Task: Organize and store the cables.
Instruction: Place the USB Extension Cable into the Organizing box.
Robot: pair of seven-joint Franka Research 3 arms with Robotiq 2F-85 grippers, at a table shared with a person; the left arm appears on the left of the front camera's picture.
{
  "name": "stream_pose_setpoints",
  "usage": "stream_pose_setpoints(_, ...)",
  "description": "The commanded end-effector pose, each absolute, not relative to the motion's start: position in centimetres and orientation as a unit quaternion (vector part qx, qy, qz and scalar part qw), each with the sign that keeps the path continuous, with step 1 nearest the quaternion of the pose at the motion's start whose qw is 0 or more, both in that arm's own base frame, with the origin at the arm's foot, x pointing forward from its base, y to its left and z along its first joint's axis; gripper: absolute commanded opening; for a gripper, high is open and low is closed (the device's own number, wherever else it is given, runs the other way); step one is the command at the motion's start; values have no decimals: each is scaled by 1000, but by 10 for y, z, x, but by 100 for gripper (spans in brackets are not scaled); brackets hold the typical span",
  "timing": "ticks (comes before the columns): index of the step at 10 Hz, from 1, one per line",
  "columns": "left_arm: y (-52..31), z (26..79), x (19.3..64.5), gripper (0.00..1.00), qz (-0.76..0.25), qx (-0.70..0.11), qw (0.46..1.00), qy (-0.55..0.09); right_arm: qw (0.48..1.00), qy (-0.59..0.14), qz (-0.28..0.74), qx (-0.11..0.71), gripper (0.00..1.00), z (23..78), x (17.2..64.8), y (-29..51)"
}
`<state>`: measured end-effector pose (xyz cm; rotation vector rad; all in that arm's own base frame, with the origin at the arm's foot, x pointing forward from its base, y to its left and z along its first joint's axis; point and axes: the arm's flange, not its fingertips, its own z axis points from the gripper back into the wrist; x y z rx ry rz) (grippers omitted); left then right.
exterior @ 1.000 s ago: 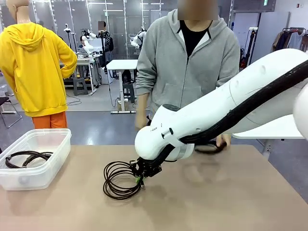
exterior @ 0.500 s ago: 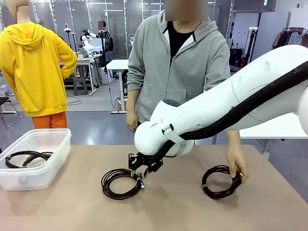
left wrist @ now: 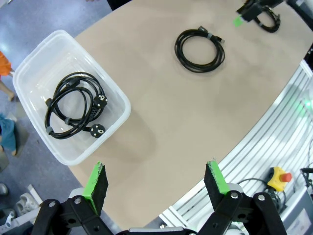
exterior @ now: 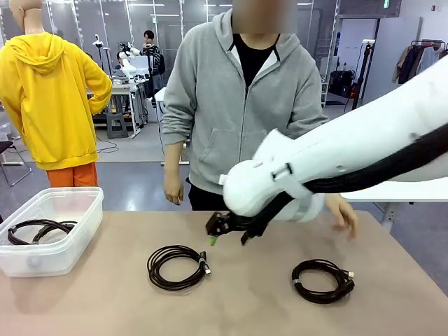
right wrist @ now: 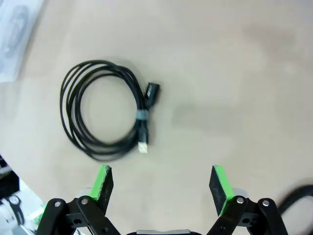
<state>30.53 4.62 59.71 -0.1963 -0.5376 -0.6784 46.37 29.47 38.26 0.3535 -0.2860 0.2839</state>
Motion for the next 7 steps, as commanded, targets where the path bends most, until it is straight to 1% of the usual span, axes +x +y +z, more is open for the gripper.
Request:
stream_pose_setpoints(1,46,597,304,100,-327,-90,905,-258,946,-163,180,216,100,404,436,227)
stream_pose_setpoints(3,46,597,304,100,-327,-90,905,-258,935,-207,185,218,100,422,419,172)
stream_pose_setpoints(5,46,597,304,100,-327,-90,905,-258,924,-230,222,209,100,448,399,108)
stream_pose_setpoints(7,46,597,304,100,-327,-90,905,-258,904,-245,302,178,100,462,382,52)
